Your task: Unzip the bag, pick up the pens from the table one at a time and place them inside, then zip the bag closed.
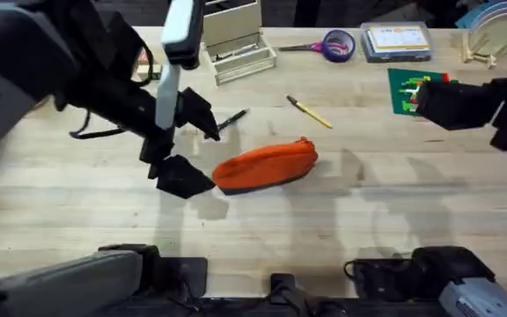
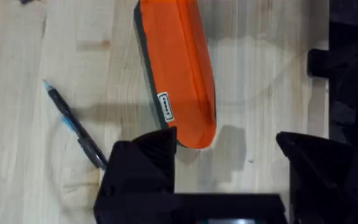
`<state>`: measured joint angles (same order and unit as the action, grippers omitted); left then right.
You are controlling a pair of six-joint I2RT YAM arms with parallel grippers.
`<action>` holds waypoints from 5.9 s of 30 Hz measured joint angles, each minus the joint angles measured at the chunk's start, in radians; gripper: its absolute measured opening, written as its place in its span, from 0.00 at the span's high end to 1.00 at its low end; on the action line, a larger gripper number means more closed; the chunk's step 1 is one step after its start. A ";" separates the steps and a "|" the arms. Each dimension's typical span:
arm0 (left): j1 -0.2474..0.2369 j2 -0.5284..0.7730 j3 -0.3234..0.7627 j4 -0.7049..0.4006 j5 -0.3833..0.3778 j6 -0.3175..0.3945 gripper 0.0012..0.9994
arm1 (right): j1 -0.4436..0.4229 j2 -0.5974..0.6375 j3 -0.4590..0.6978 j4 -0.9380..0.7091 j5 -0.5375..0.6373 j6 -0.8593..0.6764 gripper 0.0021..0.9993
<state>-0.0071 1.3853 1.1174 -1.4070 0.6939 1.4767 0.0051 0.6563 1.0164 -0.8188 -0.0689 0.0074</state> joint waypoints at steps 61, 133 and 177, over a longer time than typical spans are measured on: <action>0.000 0.165 -0.201 0.296 0.103 0.035 0.96 | 0.095 0.285 0.054 0.003 -0.299 0.020 0.00; 0.000 0.165 -0.201 0.296 0.103 0.036 0.96 | 0.307 0.780 0.062 0.043 -0.314 0.101 0.00; 0.000 0.165 -0.201 0.296 0.102 0.035 0.96 | 0.357 0.864 0.062 0.084 -0.305 0.142 0.62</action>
<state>-0.0068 1.5501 0.9165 -1.1107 0.7963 1.5120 0.3626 1.5204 1.0786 -0.7345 -0.3741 0.1492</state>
